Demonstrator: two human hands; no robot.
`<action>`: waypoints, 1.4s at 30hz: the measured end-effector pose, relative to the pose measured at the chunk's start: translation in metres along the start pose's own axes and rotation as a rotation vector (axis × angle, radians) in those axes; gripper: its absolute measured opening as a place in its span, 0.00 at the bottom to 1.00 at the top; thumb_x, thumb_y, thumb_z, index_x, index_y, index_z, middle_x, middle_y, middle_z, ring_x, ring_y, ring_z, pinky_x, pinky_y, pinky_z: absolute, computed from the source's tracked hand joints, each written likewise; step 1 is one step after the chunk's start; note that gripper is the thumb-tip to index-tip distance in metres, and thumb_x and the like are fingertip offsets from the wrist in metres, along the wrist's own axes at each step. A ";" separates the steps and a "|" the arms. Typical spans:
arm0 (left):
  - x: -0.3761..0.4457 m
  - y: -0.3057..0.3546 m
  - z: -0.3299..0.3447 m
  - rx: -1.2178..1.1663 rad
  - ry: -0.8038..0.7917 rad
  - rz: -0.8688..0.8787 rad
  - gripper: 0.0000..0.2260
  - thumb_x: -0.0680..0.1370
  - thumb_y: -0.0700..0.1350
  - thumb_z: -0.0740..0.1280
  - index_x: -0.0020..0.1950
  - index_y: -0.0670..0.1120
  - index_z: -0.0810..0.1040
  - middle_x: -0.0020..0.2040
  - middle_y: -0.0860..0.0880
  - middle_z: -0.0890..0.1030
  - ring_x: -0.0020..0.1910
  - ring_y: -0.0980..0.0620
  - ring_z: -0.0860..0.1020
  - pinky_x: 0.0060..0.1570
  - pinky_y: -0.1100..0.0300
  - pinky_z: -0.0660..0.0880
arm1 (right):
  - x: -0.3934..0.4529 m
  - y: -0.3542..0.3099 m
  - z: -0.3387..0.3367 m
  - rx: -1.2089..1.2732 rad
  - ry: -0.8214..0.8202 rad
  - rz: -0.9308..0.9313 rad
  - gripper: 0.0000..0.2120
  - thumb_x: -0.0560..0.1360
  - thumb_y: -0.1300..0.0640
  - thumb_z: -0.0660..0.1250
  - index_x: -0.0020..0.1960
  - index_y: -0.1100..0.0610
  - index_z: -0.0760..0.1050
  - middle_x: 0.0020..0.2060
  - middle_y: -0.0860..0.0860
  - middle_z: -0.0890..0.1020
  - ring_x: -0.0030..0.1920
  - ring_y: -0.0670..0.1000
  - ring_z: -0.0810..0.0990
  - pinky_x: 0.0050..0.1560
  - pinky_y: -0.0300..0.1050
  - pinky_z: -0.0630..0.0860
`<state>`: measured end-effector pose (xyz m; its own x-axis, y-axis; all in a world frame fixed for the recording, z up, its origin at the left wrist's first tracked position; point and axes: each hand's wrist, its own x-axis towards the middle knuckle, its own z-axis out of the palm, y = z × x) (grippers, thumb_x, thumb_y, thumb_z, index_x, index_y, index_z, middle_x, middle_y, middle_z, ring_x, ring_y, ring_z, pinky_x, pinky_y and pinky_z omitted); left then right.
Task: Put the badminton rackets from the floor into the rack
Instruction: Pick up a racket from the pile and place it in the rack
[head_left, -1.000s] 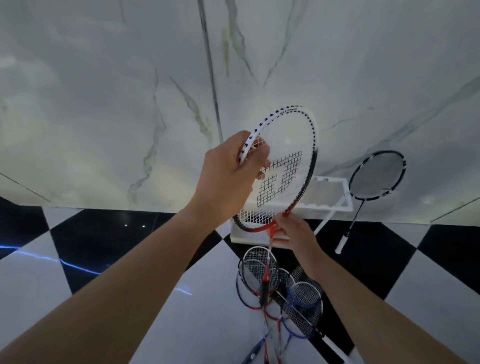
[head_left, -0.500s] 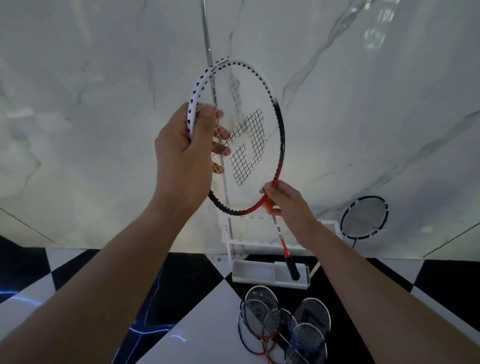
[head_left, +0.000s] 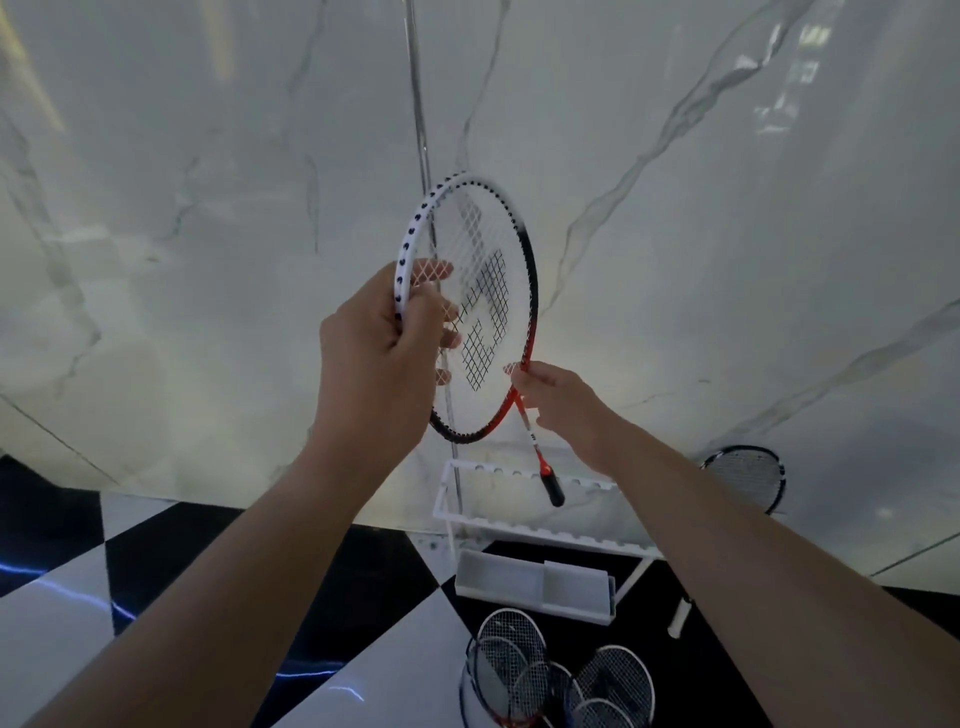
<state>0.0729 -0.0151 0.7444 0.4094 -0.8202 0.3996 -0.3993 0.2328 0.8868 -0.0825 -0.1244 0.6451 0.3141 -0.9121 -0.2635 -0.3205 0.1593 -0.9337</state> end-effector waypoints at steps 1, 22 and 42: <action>0.004 -0.008 0.003 0.030 -0.021 0.014 0.12 0.85 0.43 0.59 0.56 0.49 0.82 0.42 0.50 0.85 0.40 0.49 0.86 0.35 0.48 0.85 | 0.008 0.002 0.004 -0.006 0.012 0.033 0.19 0.83 0.49 0.61 0.66 0.60 0.77 0.58 0.61 0.81 0.60 0.61 0.80 0.66 0.53 0.74; -0.005 -0.262 0.083 0.139 -0.439 -0.210 0.11 0.87 0.51 0.57 0.66 0.54 0.77 0.37 0.62 0.80 0.36 0.66 0.79 0.36 0.75 0.72 | 0.112 0.104 0.074 0.507 -0.109 0.306 0.26 0.81 0.54 0.65 0.78 0.45 0.66 0.76 0.48 0.69 0.76 0.53 0.67 0.62 0.60 0.80; -0.041 -0.336 0.109 0.210 -0.598 -0.229 0.19 0.88 0.49 0.54 0.80 0.54 0.65 0.59 0.50 0.79 0.61 0.52 0.78 0.62 0.56 0.76 | 0.128 0.186 0.076 0.527 -0.154 0.260 0.22 0.83 0.67 0.60 0.74 0.52 0.72 0.70 0.51 0.78 0.68 0.54 0.79 0.64 0.58 0.79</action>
<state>0.1007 -0.1170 0.4045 0.0018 -0.9990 -0.0440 -0.5326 -0.0382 0.8455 -0.0343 -0.1830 0.4194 0.4231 -0.7593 -0.4944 0.0692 0.5711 -0.8179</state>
